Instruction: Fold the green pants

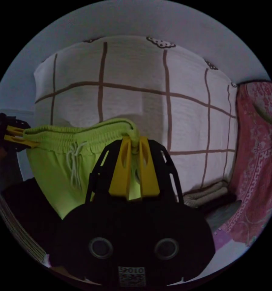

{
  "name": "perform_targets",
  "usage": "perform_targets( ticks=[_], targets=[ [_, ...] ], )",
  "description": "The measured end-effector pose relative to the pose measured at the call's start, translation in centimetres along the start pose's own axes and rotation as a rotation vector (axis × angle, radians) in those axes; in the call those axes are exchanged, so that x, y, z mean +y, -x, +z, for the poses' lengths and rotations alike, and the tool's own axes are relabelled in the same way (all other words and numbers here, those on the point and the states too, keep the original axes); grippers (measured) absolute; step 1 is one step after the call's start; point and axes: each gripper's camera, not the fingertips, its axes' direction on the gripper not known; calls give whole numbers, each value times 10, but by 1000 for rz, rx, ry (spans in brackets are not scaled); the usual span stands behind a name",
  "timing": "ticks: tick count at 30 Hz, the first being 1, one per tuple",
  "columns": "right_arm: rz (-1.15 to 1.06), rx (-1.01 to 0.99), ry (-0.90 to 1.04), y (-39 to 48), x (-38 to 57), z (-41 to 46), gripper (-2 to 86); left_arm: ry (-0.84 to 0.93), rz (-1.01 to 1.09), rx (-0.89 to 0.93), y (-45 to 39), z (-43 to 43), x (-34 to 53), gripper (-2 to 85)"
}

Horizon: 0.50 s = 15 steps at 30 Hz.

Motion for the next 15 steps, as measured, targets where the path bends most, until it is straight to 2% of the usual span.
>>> perform_targets(
  ticks=[8,10,15],
  targets=[
    [95,7,-292,-61,93,-29,73,-17,-3,-23,3,41,-28,84],
    [187,47,-470,-84,140,-61,74,-19,12,-33,0,44,-36,86],
    [325,109,-621,-126,260,-137,80,-107,7,-125,-8,19,-39,86]
  ],
)
